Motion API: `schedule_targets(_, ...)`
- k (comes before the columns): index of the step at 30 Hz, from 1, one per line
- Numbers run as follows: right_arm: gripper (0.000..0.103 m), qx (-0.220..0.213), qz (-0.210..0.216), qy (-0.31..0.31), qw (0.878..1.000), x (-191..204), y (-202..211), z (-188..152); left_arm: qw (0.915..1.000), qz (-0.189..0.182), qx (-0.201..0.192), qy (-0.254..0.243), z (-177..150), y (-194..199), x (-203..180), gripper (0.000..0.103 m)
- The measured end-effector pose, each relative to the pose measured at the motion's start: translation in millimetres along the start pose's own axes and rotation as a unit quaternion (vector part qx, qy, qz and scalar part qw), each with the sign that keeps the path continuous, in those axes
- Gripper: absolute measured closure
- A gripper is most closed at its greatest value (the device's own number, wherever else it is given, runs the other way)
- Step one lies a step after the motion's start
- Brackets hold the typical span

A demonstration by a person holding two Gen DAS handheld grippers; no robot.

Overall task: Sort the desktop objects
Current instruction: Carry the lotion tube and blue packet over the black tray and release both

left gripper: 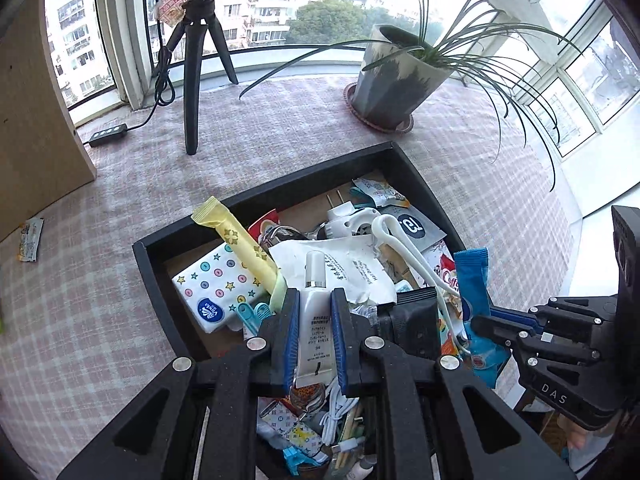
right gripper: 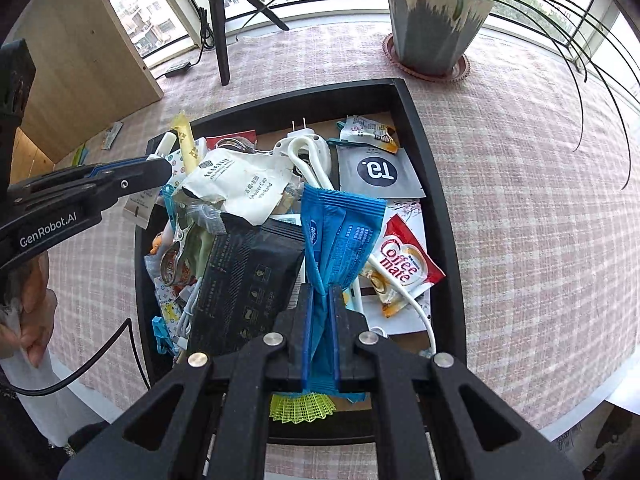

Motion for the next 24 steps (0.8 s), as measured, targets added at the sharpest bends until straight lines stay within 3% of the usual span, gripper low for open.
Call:
schedule_targets(6, 0.095, 0.01, 0.008, -0.002, 1.0, -10, -11, -3, 0.9998, 0.003, 0.015, -0.015, 27, -25, -21, 0.089)
schedule_targets(10, 0.081, 0.011, 0.008, -0.002, 1.0, -11, -11, 0, 0.9997, 0.002, 0.015, -0.019, 37, -32, -28, 0.088)
schedule_targets(12, 0.08, 0.008, 0.006, -0.004, 1.0, -12, -10, 3, 0.9996, -0.003, 0.024, -0.01, 36, -34, -27, 0.064)
schedule_targets(15, 0.08, 0.007, 0.005, -0.007, 1.0, -10, -8, 3, 0.9998, 0.015, 0.011, -0.011, 37, -29, -22, 0.067)
schedule_targets(24, 0.078, -0.004, 0.016, -0.007, 1.0, 16, 6, 3, 0.9999, 0.014, 0.002, 0.003, 23, -10, -3, 0.067)
Point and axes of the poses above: each gripper's, at about its wrist camera, not at the fingertips, and y roughly against the way its jaws point, x to its left, z to its top, the point moved 9 cm from there along -y, roughly the way its jaws point, and after that the axes turned 9 degrees about -y, right-handed, at the moved point
